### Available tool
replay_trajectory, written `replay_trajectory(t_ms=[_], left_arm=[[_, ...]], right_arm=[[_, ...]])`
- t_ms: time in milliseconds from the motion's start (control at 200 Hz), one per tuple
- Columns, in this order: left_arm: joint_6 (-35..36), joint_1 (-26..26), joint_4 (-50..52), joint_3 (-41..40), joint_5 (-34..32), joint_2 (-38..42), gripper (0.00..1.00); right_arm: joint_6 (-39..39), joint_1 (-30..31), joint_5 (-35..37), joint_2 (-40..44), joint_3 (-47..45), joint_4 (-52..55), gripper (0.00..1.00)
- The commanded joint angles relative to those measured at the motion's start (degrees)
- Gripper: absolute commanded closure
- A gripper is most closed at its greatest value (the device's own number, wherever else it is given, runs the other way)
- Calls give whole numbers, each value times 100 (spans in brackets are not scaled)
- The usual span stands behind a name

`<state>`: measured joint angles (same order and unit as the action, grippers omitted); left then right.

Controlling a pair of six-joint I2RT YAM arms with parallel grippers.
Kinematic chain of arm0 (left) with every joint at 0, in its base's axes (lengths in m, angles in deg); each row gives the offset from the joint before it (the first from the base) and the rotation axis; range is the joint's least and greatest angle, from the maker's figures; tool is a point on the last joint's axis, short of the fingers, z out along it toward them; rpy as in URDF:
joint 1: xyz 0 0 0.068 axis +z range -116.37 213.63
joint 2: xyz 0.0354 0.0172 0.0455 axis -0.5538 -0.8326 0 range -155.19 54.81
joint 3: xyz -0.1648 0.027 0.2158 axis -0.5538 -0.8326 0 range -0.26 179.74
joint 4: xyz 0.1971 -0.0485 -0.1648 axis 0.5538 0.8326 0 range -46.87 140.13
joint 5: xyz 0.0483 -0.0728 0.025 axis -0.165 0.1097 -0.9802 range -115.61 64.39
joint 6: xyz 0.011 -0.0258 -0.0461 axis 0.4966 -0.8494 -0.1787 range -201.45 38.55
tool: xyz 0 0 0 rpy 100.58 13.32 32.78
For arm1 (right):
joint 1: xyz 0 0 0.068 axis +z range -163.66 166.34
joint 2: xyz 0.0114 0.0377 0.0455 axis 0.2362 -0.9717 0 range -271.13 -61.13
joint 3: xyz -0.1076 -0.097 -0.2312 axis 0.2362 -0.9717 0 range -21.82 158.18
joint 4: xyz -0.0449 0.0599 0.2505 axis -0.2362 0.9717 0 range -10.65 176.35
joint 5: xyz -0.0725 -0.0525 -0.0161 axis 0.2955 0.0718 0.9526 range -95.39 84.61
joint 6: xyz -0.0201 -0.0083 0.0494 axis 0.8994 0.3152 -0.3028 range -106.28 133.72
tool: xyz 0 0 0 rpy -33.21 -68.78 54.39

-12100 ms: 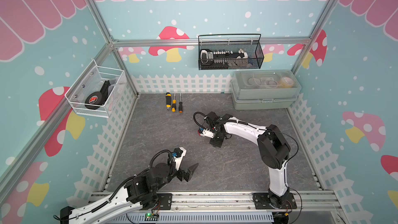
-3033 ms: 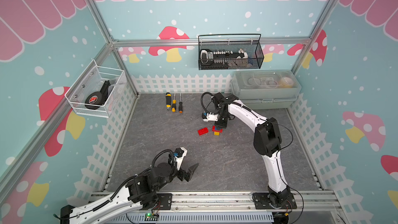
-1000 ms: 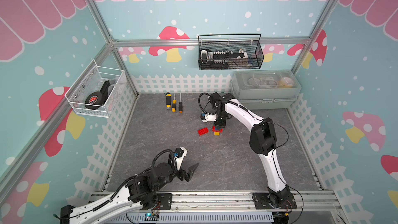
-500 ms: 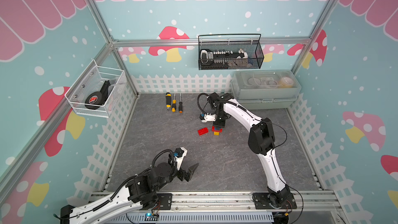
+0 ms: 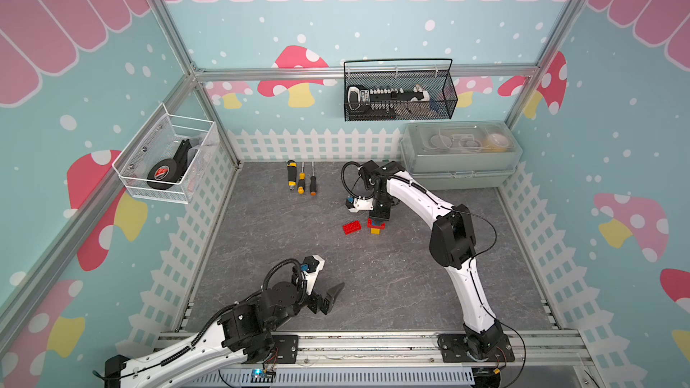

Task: Assemble the letter f with lego
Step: Assemble the lego brick with the lego brick.

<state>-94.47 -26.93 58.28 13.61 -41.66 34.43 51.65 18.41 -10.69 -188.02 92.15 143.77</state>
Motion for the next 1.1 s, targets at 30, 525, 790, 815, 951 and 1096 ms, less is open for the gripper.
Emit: replay_trajectory(t_ms=[30,525,790,815,951,1096], left_arm=[[97,-40,-67,-25,-1,-28,1],[97,-41,-72,-16,2,-34,1],[97,-43,-66,-25,-2,-21,1],[95,-44,-65,-25,-3,-25,1],[98,-44,-64,-24,-3,-14,1],[92,-43,-64,-25,-3,-15,1]], right_arm=[[94,16,-167,-587,-215,390,70],[74,149,185,-934,377,880,69],[113,251,249,-1060,681,1017,69],[115,260,246,-1086,712,1029,69],[121,295,245,-1203,795,1072,69],[117,316,223,-1241,818,1072,69]])
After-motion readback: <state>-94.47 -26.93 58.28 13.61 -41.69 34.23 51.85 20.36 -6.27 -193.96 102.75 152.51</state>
